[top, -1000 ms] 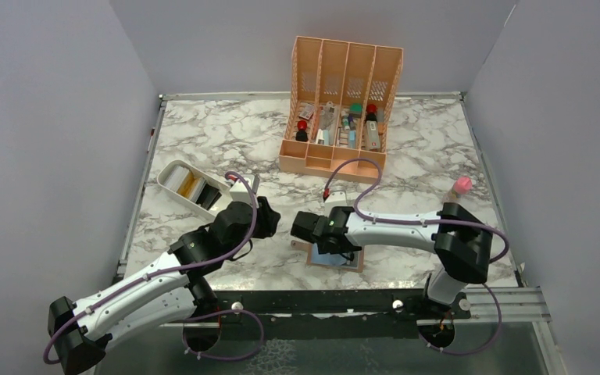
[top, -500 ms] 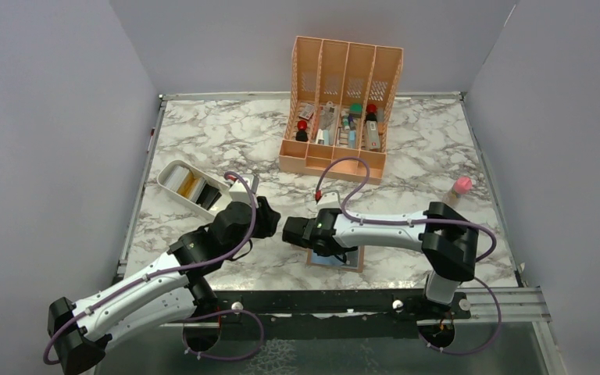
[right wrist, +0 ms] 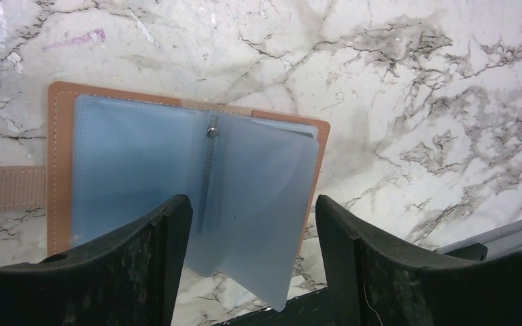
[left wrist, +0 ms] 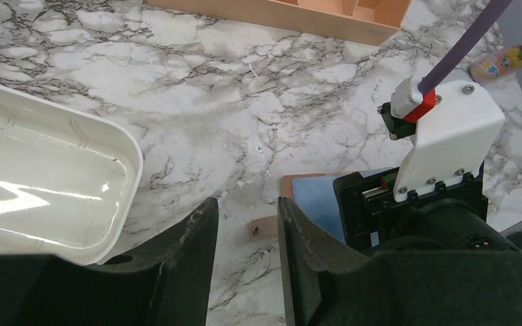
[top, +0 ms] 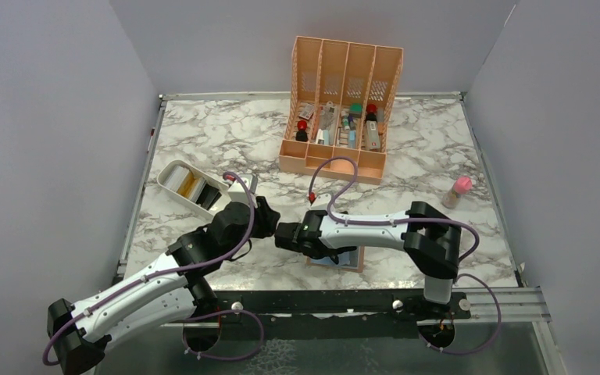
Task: Put the credit cards into the card holder
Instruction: Turn over the card slot in the card holder.
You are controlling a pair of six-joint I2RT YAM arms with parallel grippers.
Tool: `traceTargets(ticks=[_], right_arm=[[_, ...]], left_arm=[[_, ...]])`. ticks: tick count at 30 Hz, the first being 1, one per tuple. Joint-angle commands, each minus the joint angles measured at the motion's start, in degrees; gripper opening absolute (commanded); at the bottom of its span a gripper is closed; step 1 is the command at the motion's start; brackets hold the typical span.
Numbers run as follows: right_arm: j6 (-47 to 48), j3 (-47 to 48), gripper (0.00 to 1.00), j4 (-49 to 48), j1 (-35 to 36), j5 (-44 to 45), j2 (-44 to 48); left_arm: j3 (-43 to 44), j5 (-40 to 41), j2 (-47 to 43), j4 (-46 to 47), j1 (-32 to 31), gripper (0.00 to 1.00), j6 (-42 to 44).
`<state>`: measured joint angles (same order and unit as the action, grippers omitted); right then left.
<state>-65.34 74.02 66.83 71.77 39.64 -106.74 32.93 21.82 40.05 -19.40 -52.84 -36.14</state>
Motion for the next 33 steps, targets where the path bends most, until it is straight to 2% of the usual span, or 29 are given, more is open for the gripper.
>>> traceTargets(ticks=[1,24,33], right_arm=[[-2.09,2.35,0.73,4.48,0.76,4.40,-2.30],[0.37,5.68,0.61,5.57,1.85,6.34,-4.42],[10.40,-6.28,0.60,-15.89,1.76,-1.58,12.08]], left_arm=[[-0.67,-0.82,-0.94,0.82,0.22,0.41,0.19],[-0.85,-0.67,-1.73,0.39,0.27,0.41,-0.27],[-1.13,-2.22,-0.87,1.06,0.25,0.40,-1.51]])
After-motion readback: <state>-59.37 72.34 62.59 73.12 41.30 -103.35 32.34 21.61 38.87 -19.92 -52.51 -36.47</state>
